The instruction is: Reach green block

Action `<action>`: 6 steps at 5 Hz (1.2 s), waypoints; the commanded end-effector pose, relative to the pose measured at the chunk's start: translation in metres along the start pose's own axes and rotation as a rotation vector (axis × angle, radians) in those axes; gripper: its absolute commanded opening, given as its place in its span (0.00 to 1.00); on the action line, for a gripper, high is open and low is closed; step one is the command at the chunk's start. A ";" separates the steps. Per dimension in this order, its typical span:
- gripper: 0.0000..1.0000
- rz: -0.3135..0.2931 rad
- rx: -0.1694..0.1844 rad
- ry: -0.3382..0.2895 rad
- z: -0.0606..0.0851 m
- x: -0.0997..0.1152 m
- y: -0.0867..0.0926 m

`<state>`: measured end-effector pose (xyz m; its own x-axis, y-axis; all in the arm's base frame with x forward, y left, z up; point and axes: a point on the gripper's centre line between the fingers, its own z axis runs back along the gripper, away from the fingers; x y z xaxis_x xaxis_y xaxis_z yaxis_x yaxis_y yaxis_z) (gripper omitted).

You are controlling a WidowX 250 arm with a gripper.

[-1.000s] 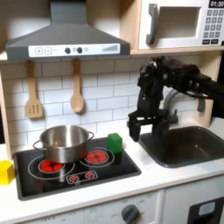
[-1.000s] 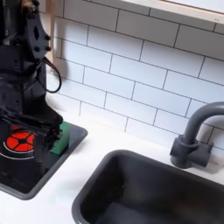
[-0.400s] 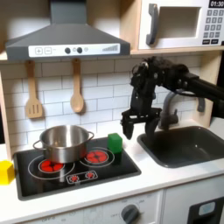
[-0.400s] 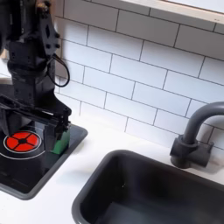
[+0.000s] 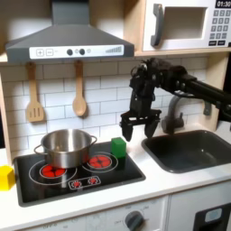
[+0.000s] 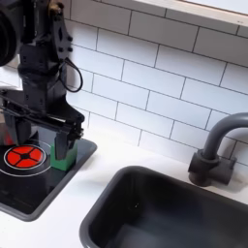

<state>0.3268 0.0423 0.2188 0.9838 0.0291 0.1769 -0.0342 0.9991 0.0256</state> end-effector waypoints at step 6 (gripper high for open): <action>1.00 -0.018 0.005 0.020 -0.030 0.036 0.003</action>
<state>0.3683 0.0484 0.1956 0.9873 0.0178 0.1579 -0.0231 0.9992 0.0317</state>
